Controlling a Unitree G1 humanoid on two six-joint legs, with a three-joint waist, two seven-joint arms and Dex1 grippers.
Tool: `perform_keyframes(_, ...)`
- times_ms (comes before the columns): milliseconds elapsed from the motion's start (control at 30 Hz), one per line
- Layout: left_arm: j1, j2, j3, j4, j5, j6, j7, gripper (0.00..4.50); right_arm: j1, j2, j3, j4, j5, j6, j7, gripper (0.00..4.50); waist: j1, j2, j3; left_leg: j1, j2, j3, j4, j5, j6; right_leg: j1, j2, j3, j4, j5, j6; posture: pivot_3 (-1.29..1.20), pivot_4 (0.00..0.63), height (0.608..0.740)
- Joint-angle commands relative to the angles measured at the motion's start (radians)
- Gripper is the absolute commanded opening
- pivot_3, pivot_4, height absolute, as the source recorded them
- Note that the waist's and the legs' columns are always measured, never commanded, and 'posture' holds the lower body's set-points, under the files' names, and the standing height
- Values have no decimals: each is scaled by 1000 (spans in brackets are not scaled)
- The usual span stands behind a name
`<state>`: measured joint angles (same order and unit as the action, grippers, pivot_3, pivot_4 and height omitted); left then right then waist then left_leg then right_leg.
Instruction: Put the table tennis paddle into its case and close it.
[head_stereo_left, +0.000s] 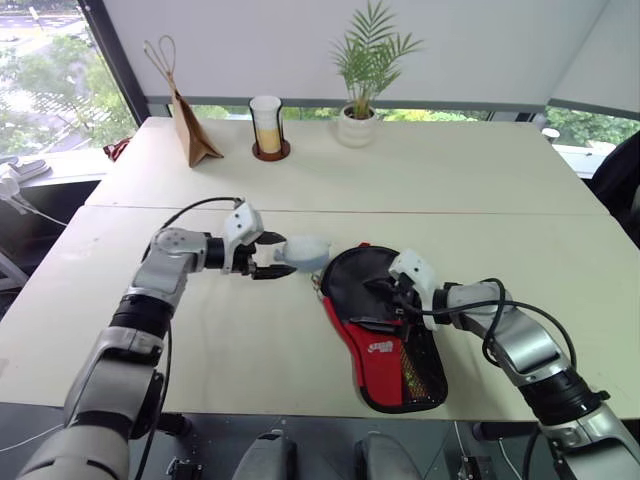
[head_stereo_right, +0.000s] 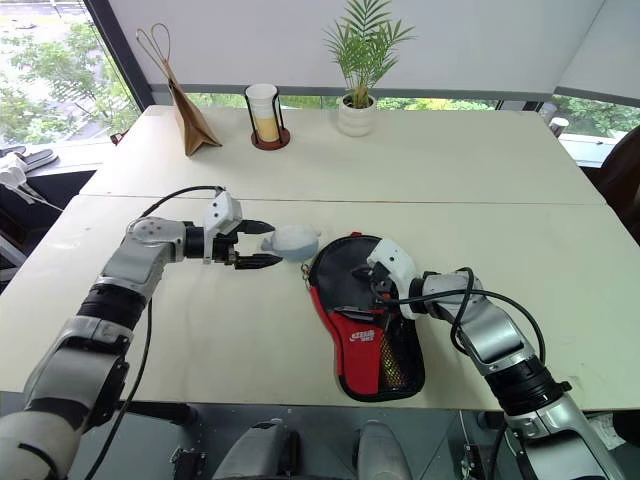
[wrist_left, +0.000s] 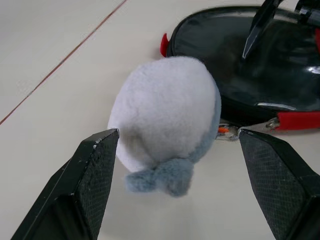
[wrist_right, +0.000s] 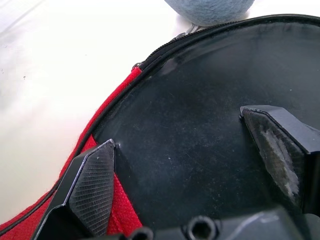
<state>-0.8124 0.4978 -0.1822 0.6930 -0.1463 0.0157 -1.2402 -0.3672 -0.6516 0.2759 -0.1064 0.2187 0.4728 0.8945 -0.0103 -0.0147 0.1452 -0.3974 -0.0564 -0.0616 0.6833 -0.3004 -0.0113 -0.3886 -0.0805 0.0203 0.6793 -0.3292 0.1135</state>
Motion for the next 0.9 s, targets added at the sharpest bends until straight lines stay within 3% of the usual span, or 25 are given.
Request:
perform_keyframes(33, -65, -18, -9, 111, 54, -109, 1, 3940, 31, -20, 40, 71, -70, 30, -4, 4478, -1, 0, 0, 0, 0, 0, 0, 0, 0, 0, 0, 0, 0, 0, 0, 0, 150, 740)
perform_keyframes(367, -153, -102, 13, 331, 117, -239, 31, 3940, 38, -31, 36, 67, -77, 27, -4, 4478, 1, -1, -1, 0, 0, 0, 0, 0, 1, 0, 0, -1, 0, 0, 0, 0, 150, 740)
perform_keyframes(467, -165, -117, 27, 367, 118, -251, 49, 3076, 36, -29, 36, 69, -78, 25, -3, 4500, 1, -2, -1, 1, -1, 0, 0, 0, 1, 1, 0, -1, 0, 0, 0, 0, 150, 740)
perform_keyframes(667, -181, -128, 33, 379, 121, -257, 41, 317, 32, -24, 39, 74, -79, 28, -3, 4500, 1, -2, -1, 1, -1, 0, 0, -1, 1, 1, 0, -1, 0, 0, 0, 0, 150, 740)
perform_keyframes(700, -183, -129, 33, 380, 122, -258, 42, 94, 32, -24, 38, 75, -79, 29, -3, 4500, 1, -2, -1, 1, -1, 0, 0, -1, 1, 1, 0, -1, 0, 0, 0, 0, 150, 740)
perform_keyframes(900, -230, -142, 49, 404, 123, -263, 81, 94, 38, -35, 41, 88, -83, 37, 4, 4500, 1, -2, -1, 1, -1, 0, 0, -1, 1, 1, 0, -1, 0, 0, 0, 0, 150, 740)
